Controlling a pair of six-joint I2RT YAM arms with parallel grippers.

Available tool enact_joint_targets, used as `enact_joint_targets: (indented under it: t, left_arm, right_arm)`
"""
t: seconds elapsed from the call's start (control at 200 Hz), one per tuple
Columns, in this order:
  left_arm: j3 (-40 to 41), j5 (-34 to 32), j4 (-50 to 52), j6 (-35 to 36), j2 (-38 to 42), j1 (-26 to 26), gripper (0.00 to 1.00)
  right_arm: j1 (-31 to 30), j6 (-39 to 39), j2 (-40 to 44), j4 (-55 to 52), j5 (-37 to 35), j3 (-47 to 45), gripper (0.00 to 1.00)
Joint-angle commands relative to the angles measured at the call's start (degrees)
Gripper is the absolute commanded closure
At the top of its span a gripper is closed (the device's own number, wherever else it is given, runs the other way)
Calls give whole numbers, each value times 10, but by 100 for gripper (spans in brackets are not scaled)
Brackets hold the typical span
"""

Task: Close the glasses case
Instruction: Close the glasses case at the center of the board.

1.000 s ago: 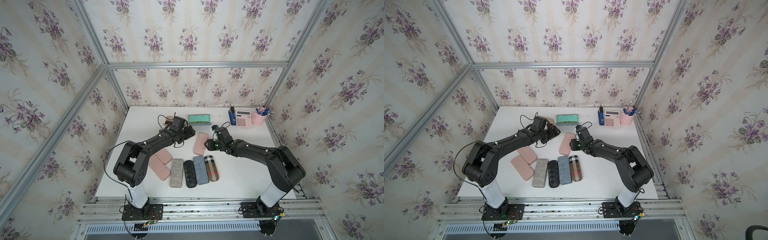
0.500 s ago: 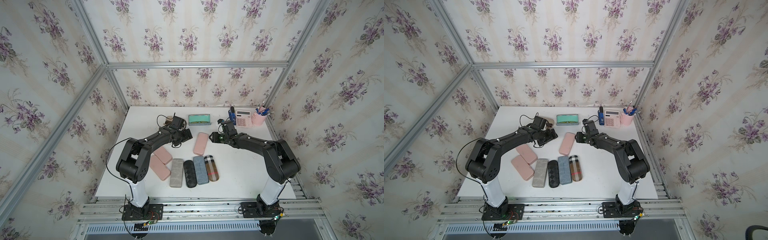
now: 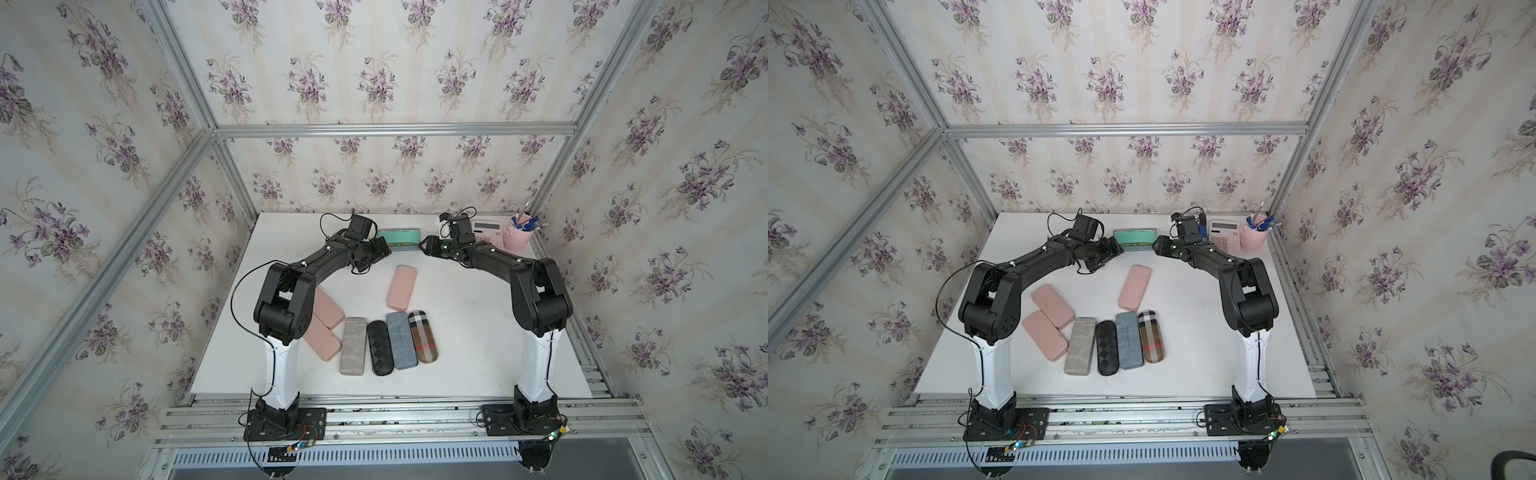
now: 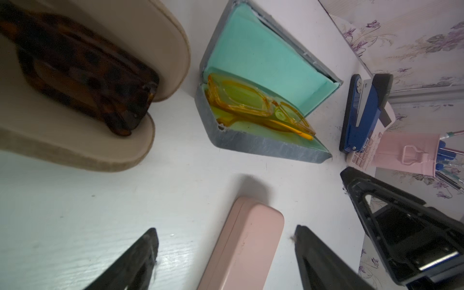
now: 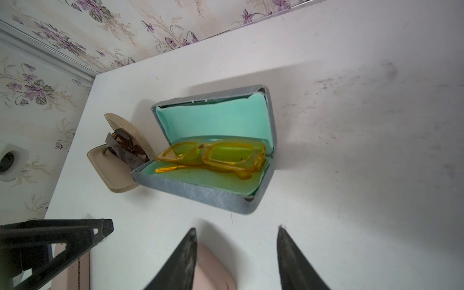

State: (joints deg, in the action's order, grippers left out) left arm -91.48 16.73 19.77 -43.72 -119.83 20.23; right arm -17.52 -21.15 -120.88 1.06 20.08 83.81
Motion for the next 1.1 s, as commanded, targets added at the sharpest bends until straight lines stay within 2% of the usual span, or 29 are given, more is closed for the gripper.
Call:
enact_joint_targets:
  t: [0.0, 0.34, 0.629, 0.944, 1.094]
  left_arm:
    - [-39, 2, 26, -4, -26, -1, 13]
    - [-88, 6, 41, -3, -80, -3, 16]
    - [-63, 9, 24, -2, -71, -3, 21]
    - [-62, 3, 33, 9, -69, -4, 22]
    - [-15, 10, -11, -3, -31, -3, 22]
  right_arm:
    - [7, -16, -29, 3, 36, 25, 49]
    - [17, -39, -73, 47, 107, 38, 49]
    - [17, -62, -69, 89, 125, 5, 57]
    - [17, -81, -17, 160, 141, -62, 56]
    - [22, -85, 1, 166, 144, -64, 53]
